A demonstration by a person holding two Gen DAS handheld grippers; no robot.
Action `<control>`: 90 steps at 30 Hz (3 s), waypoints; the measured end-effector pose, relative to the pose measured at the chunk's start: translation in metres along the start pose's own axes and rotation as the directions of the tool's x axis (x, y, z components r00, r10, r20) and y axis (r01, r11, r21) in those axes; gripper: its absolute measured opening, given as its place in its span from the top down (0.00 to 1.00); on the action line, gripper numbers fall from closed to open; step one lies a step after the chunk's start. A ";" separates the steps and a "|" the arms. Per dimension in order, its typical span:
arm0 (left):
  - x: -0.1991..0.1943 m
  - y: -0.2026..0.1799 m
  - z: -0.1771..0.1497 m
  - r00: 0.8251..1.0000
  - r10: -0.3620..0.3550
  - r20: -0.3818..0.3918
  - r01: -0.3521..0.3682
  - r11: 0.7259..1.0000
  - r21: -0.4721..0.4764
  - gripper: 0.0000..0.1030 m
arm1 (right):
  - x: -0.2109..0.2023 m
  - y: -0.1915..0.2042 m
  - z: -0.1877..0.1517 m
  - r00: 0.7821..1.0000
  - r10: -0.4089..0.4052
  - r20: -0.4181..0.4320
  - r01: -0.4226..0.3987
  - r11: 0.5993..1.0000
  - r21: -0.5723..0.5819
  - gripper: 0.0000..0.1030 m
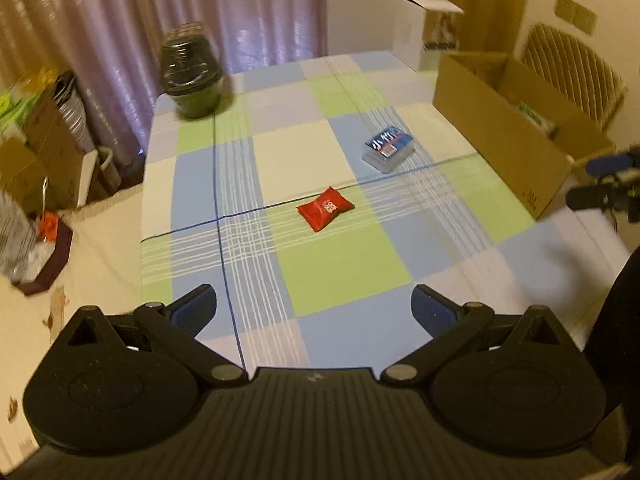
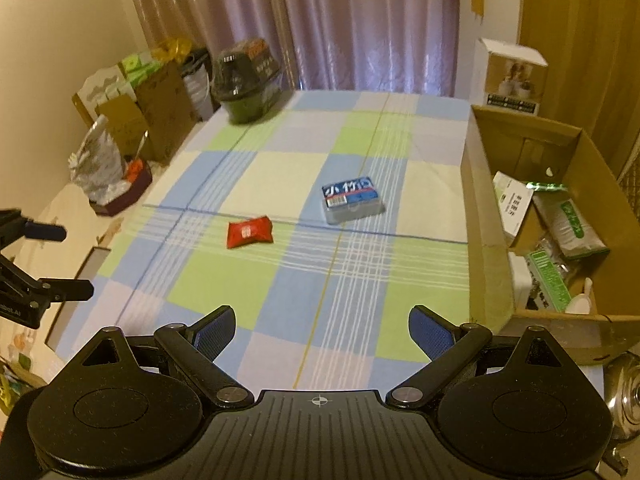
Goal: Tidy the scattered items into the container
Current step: 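Move both tools back over the red candy packet and floss-pick box, then grasp the red candy packet with the left tool while the right tool grasps the blue floss-pick box, then carry the candy packet in the left tool while the right tool carries the floss-pick box to the cardboard box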
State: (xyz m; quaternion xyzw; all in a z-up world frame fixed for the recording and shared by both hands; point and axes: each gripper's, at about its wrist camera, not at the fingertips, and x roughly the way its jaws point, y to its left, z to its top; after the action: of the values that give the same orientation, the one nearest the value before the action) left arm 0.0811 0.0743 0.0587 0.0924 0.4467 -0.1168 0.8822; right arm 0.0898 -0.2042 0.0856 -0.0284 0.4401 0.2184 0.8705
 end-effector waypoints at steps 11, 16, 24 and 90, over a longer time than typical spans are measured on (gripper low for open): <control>0.085 -0.018 0.017 0.995 -0.037 -0.093 0.061 0.960 0.275 0.02 | 0.059 -0.016 0.022 0.998 0.000 -0.062 -0.002 1.000 -0.030 0.05; 0.127 -0.014 0.032 0.994 -0.072 -0.084 0.094 0.946 0.309 0.07 | 0.091 -0.025 0.038 0.996 0.018 -0.086 -0.021 0.999 -0.043 0.05; 0.197 -0.014 0.053 0.991 -0.096 -0.097 0.129 0.889 0.440 0.12 | 0.141 -0.037 0.061 0.993 0.030 -0.115 -0.040 0.995 -0.088 0.05; 0.230 0.009 0.040 0.949 -0.239 -0.208 0.282 0.935 0.214 0.75 | 0.221 -0.041 0.077 0.992 -0.041 -0.123 0.026 0.993 -0.119 0.15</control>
State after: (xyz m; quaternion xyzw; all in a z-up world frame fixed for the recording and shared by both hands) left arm 0.2462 0.0439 -0.1038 0.1485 0.5147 -0.2776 0.7975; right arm 0.2786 -0.1438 -0.0454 -0.1002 0.4797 0.2269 0.8416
